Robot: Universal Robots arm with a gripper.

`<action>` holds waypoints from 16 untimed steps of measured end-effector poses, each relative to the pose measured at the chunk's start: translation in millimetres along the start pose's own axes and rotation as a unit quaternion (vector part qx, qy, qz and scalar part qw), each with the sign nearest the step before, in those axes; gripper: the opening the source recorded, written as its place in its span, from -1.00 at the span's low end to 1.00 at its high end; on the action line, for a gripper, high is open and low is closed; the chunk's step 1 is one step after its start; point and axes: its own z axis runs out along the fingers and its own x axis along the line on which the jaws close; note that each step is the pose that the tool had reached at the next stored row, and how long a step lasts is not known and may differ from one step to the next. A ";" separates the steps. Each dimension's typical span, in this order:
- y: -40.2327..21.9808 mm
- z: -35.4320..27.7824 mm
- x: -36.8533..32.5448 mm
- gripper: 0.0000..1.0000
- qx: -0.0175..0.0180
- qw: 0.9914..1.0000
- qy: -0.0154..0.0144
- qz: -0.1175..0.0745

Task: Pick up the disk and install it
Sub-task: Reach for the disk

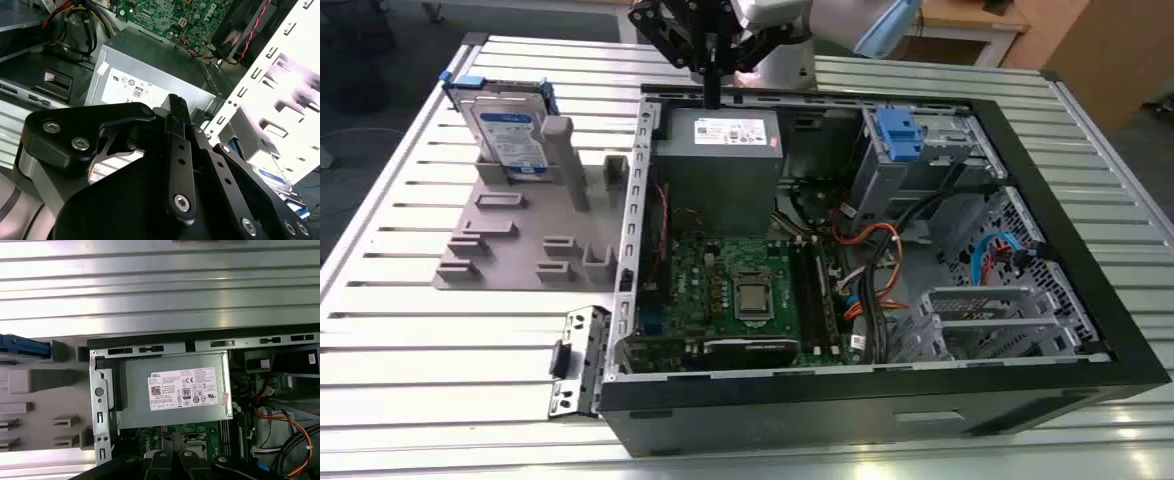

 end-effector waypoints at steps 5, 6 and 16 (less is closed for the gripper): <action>0.0 0.0 0.6 -0.80 0.000 1.000 0.000 0.000; -0.1 0.0 1.1 -0.80 0.000 1.000 0.000 0.000; -0.8 -0.3 9.9 -0.80 0.000 1.000 0.000 0.000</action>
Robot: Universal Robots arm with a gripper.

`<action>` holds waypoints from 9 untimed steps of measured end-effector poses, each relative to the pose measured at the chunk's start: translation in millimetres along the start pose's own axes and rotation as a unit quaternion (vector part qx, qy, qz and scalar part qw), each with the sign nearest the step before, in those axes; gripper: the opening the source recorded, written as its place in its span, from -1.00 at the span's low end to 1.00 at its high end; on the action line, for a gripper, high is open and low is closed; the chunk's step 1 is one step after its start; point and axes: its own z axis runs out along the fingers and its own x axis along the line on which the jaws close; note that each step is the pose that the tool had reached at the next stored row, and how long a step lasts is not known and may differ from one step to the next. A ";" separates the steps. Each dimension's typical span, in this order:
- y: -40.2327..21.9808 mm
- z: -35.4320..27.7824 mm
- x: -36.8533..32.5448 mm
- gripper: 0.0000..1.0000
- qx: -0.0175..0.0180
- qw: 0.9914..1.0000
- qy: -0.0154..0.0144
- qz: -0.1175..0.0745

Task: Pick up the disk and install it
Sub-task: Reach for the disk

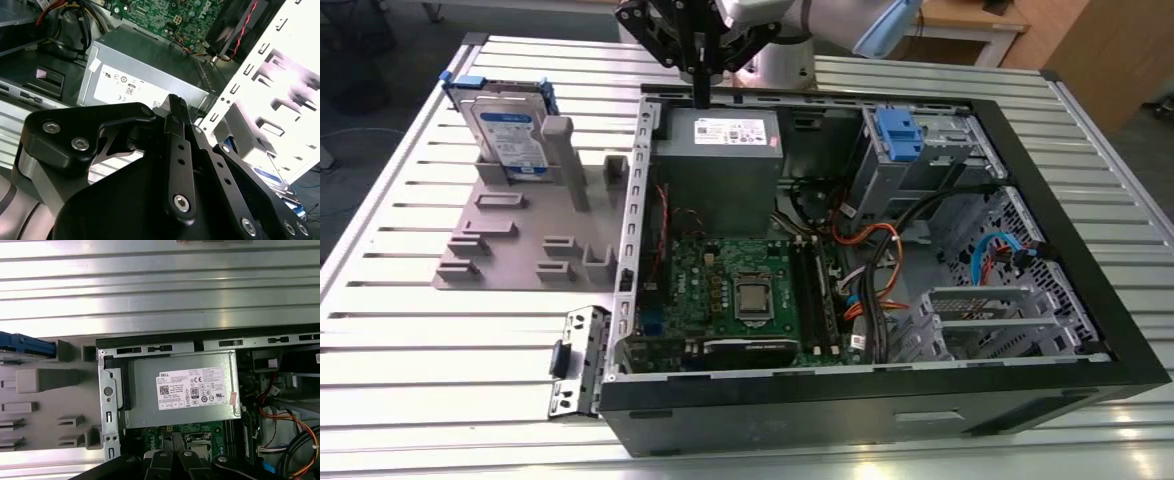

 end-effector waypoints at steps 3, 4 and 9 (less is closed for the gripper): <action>-0.2 -0.1 3.5 -0.80 0.000 1.000 0.000 0.000; -0.3 -0.1 4.4 -0.80 0.000 1.000 0.000 0.000; -0.6 -0.2 8.5 -0.80 0.000 1.000 0.000 0.000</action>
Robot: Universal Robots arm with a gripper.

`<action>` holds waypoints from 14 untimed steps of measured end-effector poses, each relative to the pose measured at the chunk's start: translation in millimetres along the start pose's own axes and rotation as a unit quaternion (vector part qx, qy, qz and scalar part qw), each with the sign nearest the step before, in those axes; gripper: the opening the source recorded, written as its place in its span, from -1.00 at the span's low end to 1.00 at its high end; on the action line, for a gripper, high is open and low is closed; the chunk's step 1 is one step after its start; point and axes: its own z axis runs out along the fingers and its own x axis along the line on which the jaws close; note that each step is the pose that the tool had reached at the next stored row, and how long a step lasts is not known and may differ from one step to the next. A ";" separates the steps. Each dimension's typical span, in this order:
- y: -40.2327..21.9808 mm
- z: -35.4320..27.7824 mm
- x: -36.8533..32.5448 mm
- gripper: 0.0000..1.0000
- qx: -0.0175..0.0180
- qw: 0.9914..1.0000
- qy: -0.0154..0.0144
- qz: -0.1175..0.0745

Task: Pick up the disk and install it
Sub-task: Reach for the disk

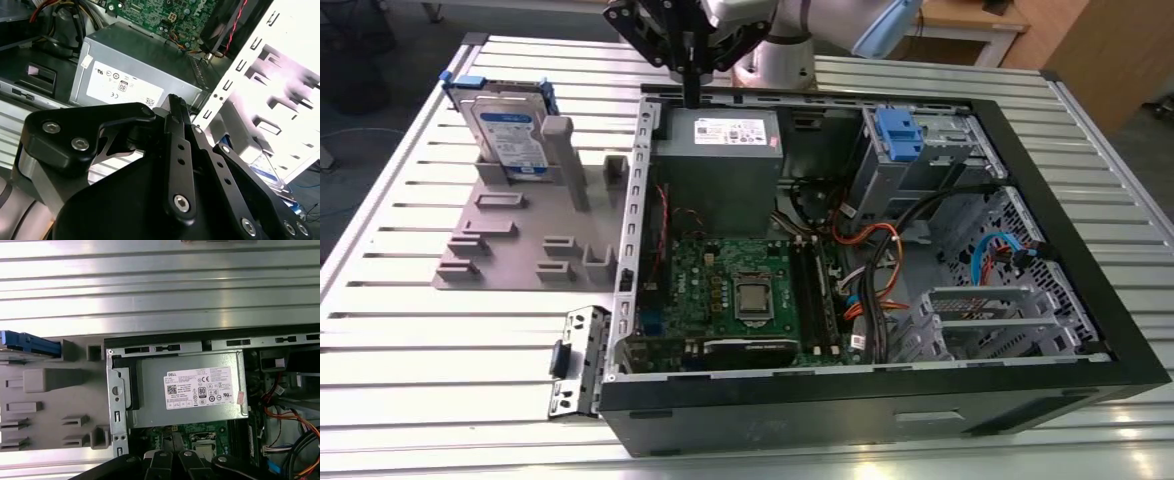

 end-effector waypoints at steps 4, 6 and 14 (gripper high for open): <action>-0.2 0.0 3.3 -0.80 0.000 1.000 0.000 0.000; -0.3 -0.1 4.7 -0.80 0.000 1.000 0.000 0.000; -0.9 -0.2 11.6 -0.80 0.000 1.000 0.000 0.000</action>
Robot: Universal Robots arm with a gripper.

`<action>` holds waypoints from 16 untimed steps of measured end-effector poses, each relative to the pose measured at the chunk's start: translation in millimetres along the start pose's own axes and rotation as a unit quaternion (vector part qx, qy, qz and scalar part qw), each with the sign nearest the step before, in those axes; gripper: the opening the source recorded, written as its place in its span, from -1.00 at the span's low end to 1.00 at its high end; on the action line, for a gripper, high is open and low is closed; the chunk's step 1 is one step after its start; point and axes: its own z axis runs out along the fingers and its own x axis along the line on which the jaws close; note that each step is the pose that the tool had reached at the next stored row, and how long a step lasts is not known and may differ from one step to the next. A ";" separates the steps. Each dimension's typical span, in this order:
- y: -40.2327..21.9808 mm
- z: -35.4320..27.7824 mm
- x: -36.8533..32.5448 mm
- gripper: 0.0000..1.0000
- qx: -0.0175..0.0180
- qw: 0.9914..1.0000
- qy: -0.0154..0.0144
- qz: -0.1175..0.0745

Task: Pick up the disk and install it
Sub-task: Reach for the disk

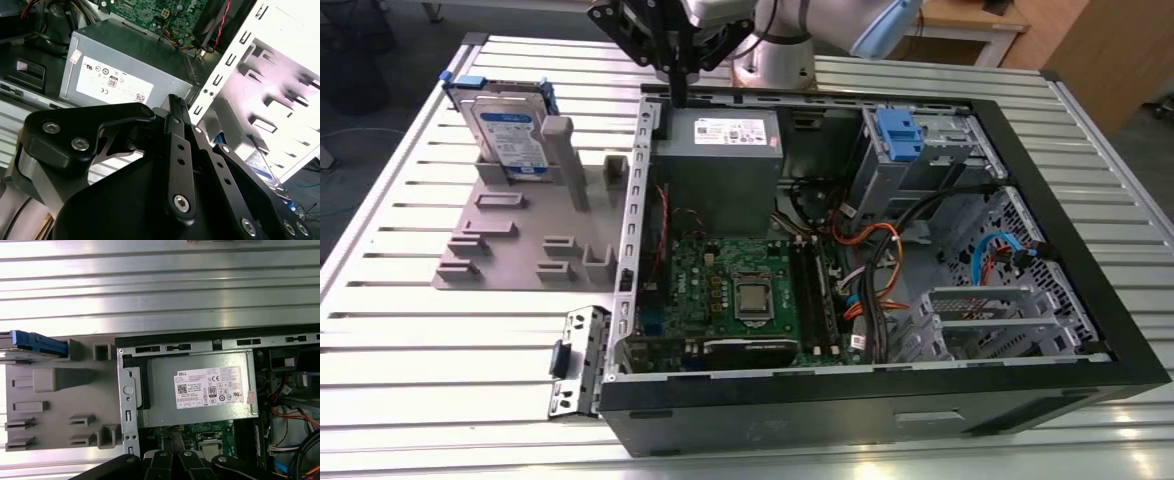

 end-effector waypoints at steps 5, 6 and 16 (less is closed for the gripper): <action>-0.3 -0.1 3.8 -0.80 0.000 1.000 0.000 0.000; -0.3 -0.2 4.5 -0.80 0.000 1.000 0.000 0.000; -1.1 -0.4 14.0 -0.80 0.000 1.000 0.000 0.000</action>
